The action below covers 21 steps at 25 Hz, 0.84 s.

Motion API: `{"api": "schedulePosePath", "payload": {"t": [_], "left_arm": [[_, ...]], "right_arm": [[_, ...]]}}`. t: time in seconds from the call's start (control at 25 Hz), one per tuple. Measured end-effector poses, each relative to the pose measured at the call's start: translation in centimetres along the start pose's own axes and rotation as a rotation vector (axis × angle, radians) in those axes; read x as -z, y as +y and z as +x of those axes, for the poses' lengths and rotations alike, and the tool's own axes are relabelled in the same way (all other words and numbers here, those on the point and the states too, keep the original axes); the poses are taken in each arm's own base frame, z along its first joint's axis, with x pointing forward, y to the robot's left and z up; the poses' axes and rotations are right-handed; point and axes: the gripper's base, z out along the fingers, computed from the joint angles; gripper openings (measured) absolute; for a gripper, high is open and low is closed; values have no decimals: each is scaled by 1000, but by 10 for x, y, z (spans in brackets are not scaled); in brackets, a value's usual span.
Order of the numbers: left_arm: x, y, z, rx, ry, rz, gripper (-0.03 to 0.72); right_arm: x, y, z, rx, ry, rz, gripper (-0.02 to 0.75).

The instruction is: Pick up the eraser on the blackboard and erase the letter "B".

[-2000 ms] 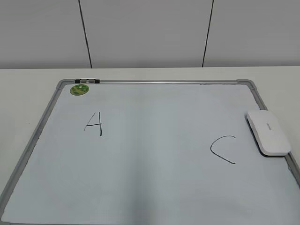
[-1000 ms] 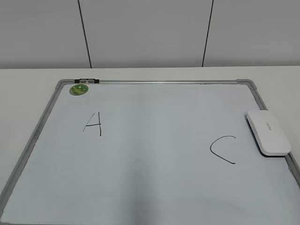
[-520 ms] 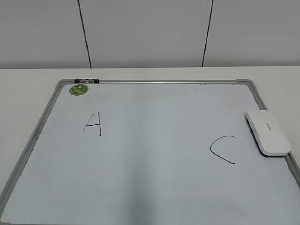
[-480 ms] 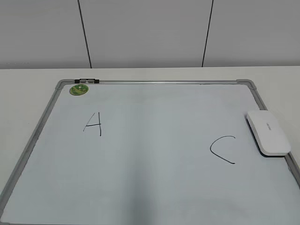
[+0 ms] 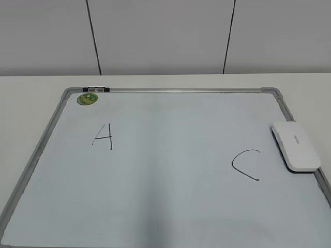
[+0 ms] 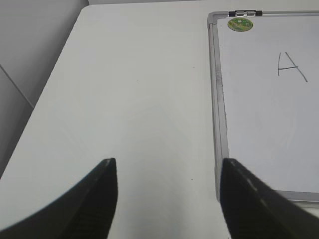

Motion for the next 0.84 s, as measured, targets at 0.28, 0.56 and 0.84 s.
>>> {"api": "schedulePosePath", "payload": {"t": [0.28, 0.56, 0.84], "left_arm": [[0, 0, 0, 0, 0, 0, 473], [0, 0, 0, 0, 0, 0, 473], [0, 0, 0, 0, 0, 0, 473]], "right_arm": [[0, 0, 0, 0, 0, 0, 536], [0, 0, 0, 0, 0, 0, 536], [0, 0, 0, 0, 0, 0, 536]]}}
